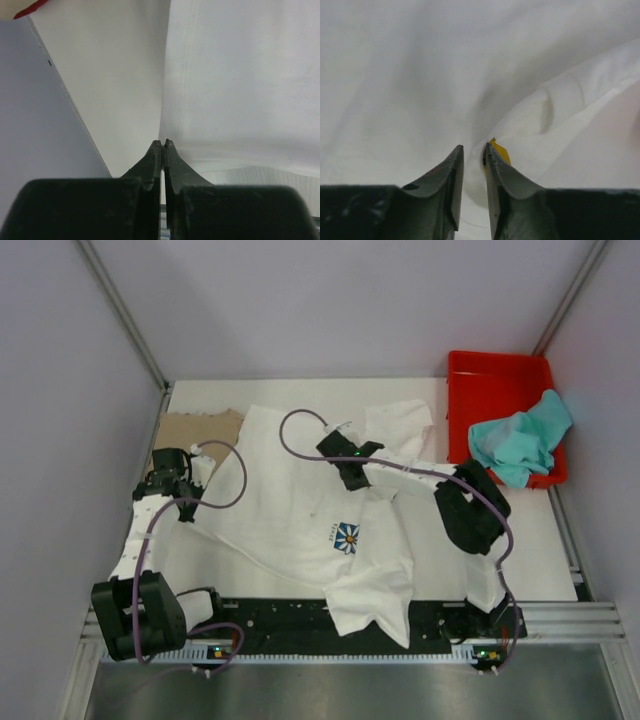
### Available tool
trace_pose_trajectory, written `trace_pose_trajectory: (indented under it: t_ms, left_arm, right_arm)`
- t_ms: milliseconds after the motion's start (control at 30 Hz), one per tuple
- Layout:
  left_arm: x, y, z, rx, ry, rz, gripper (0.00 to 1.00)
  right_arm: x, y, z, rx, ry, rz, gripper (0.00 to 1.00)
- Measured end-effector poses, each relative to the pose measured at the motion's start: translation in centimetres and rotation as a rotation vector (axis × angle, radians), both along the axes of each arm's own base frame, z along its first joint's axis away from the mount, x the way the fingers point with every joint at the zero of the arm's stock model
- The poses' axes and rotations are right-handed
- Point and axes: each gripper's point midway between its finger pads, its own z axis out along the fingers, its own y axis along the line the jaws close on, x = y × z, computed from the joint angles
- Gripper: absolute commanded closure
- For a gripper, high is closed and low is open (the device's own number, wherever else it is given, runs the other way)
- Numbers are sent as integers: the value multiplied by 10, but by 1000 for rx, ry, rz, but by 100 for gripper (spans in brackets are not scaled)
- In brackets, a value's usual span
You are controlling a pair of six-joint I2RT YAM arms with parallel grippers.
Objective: Fold and stack the t-shirts
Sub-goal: Flatten out the tshirt
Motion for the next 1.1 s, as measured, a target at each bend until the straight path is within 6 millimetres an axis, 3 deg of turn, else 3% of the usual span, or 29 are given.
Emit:
trace_pose_trajectory:
  t_ms: [100,200,367,433,533,667,733,800,867,1000,1100]
  left_arm:
    - [-1,0,0,2,3,1,100]
    - [-2,0,0,2,8,1,100]
    - [-4,0,0,0,17,2,100]
    - [-4,0,1,0,16,2,100]
    - [-3,0,2,0,15,2,100]
    - [-3,-1,2,-3,16,0,100]
    - [-3,-1,2,-5,15,1,100]
    - [-3,-1,2,-7,15,2,100]
    - [-3,-2,2,-9,14,2,100]
    - [-2,-2,4,-11,10,4,100]
    - [-1,-2,6,-12,4,3,100]
  right_arm:
    - [-6,44,-18,-61,43,119,68]
    - [-29,80,-36,-106,116,277,61]
    - [-78,137,-17,-89,126,541,56]
    - [-99,142,-3,-31,126,600,56]
    - [-116,109,24,68,136,563,56]
    - [-113,29,66,235,73,331,50]
    - [-118,-13,70,305,51,178,37]
    - [-136,-42,57,316,82,69,36]
    - [-160,-65,32,281,165,-14,36]
    - [-207,-92,-16,222,350,-144,36]
    - [-233,-102,-34,209,430,-210,36]
